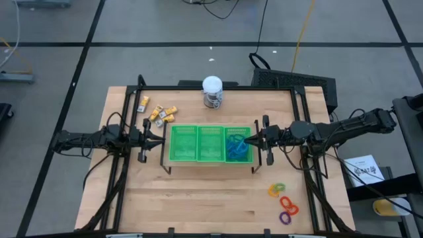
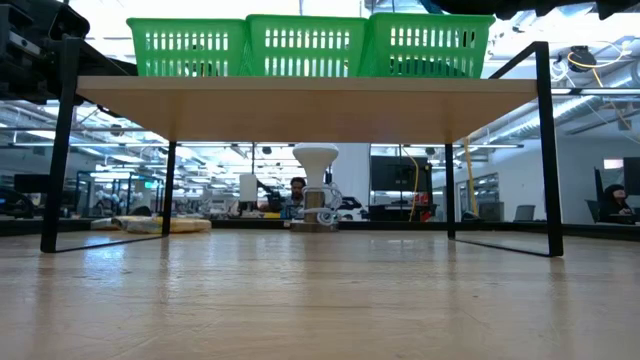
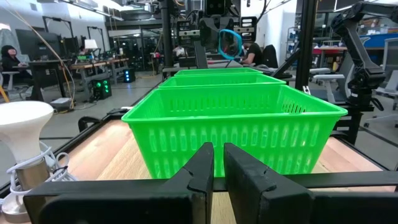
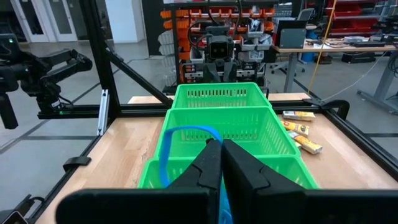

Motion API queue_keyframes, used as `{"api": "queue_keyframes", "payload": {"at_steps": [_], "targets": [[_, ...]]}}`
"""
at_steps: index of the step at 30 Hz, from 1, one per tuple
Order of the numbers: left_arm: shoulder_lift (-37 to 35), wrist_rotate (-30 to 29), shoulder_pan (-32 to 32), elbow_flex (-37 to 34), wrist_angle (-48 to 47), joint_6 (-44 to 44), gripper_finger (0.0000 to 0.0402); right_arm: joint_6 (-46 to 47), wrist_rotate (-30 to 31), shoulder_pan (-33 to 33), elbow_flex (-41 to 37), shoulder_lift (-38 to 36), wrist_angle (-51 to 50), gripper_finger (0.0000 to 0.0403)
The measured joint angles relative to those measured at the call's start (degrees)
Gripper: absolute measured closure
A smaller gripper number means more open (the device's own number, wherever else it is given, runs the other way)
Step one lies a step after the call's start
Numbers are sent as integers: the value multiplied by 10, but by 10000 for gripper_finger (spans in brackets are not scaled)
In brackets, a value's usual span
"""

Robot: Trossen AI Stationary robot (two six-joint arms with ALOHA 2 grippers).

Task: Pick & Place Office Desk Supplies
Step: Put the blue rubber band into the right green bin on the shelf, then put the yellow spring keychain into the center green bin on the shelf

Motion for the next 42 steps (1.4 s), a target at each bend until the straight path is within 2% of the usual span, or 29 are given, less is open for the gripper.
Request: {"api": "queue_keyframes", "payload": {"at_steps": [24,36,42], "targets": [[0,0,0,0,0,0,357,0,0,0,0,0,11,393],[0,0,0,0,0,0,357,15,0,0,0,0,11,314],[0,0,0,0,0,0,357,22,0,0,0,0,11,290]]}}
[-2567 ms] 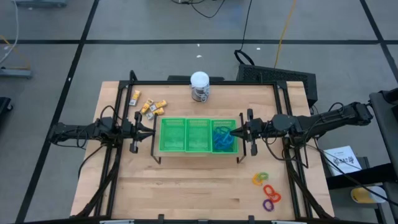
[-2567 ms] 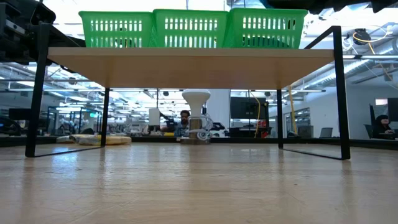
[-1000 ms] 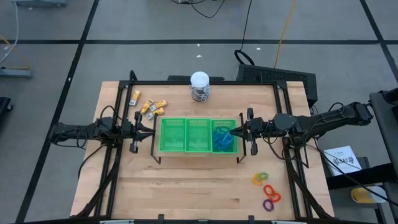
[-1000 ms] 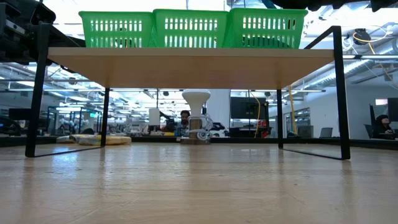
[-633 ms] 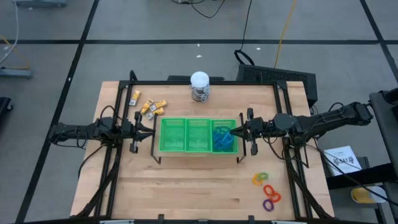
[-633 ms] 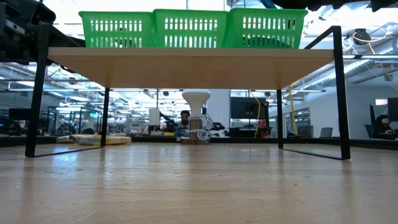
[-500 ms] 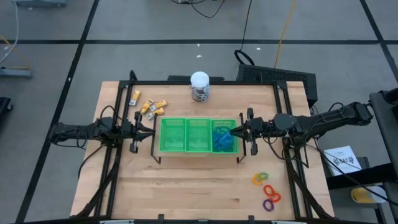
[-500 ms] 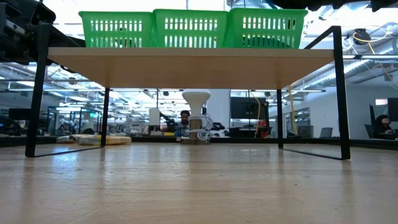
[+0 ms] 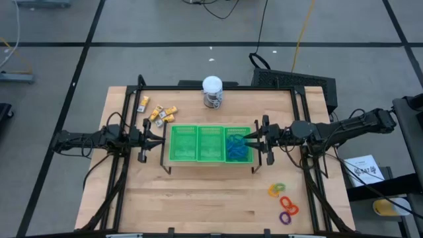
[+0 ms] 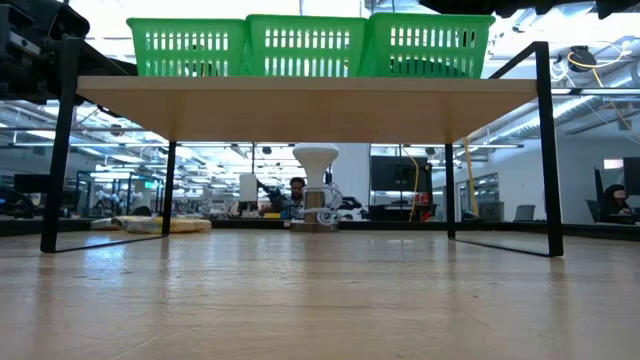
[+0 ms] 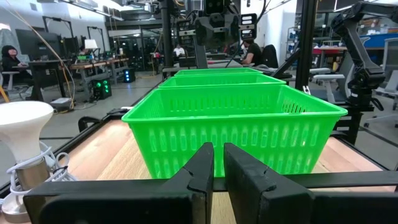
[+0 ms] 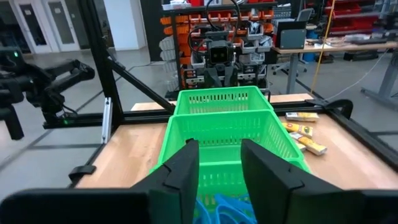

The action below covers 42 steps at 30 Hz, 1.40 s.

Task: Pick & Place Office Desk Supplies
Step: Put the yellow spring keychain into the center green bin on the shelf

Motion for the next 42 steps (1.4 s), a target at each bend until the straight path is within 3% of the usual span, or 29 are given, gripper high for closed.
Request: {"api": "queue_keyframes", "payload": {"at_steps": [3,8,16,21,32,37,42], "targets": [[0,0,0,0,0,0,357,22,-6,0,0,0,4,283],[0,0,0,0,0,0,357,21,-67,24,0,0,7,269],[0,0,0,0,0,0,357,12,-77,141,0,0,-26,232],[0,0,0,0,0,0,357,78,-74,211,0,0,-75,228],[0,0,0,0,0,0,357,383,-57,280,0,1,-283,233],[0,0,0,0,0,0,357,415,-41,301,0,20,-402,233],[0,0,0,0,0,0,357,398,-40,330,0,62,-459,234]]}}
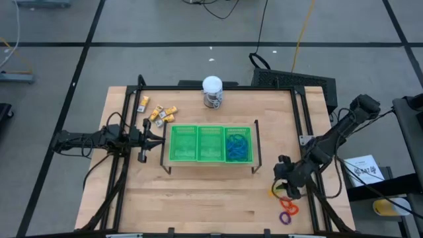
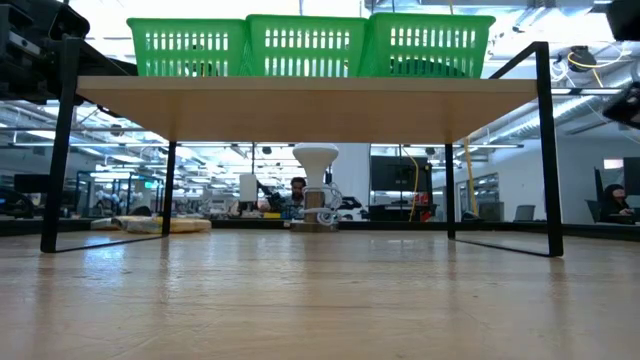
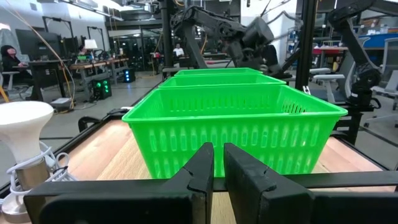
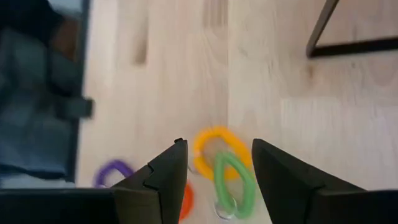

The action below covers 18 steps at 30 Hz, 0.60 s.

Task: Pick & Place Office Desk Supplies
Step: Put the yellow spring keychain into the center green bin on the shelf

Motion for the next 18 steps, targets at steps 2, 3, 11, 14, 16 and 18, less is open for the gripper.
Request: {"api": "queue_keyframes", "payload": {"at_steps": [2,3,11,14,16,18], "targets": [[0,0,0,0,0,0,357,-1,9,14,0,24,-3,234],[0,0,0,0,0,0,357,-4,13,21,0,36,-4,234],[0,0,0,0,0,0,357,-12,26,60,0,136,-3,234],[0,0,0,0,0,0,357,-10,26,64,0,162,-3,234],[0,0,0,0,0,0,357,-4,26,64,0,178,-3,234],[0,0,0,0,0,0,357,0,26,64,1,191,-4,234]]}}
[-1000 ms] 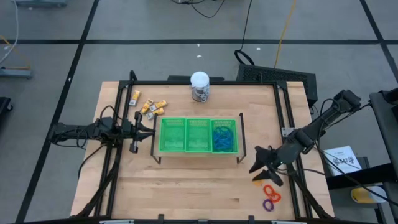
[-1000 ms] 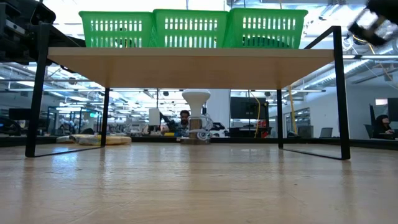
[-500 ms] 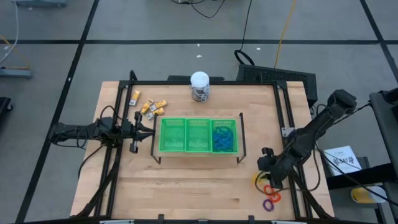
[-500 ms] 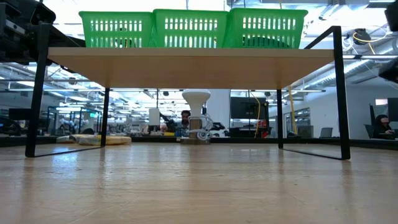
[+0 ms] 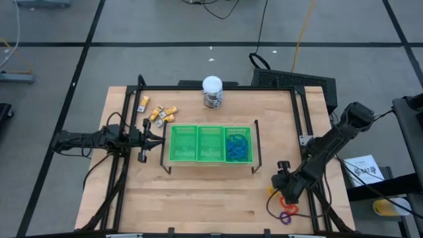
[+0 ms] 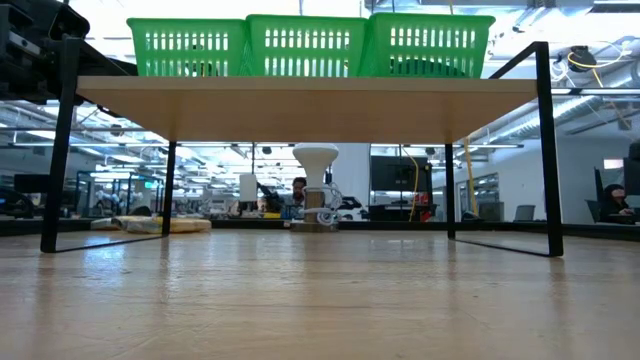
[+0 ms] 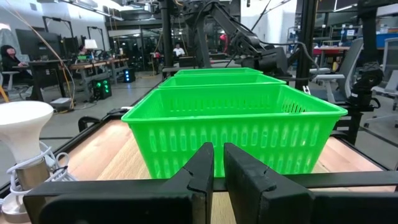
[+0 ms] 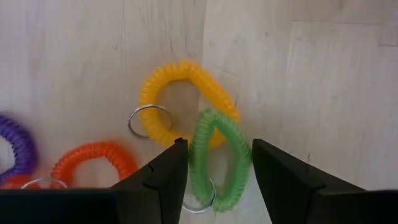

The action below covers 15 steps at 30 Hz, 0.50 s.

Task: Pick & Place Office Desk Supplies
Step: Put the yellow spring keychain into the center green bin on the shelf

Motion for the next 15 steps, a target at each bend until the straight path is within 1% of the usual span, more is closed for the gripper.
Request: {"api": "queue_keyframes", "payload": {"at_steps": [6,15], "targets": [[0,0,0,0,0,0,357,1,2,0,2,24,0,234],[0,0,0,0,0,0,357,16,0,0,1,21,-3,234]]}}
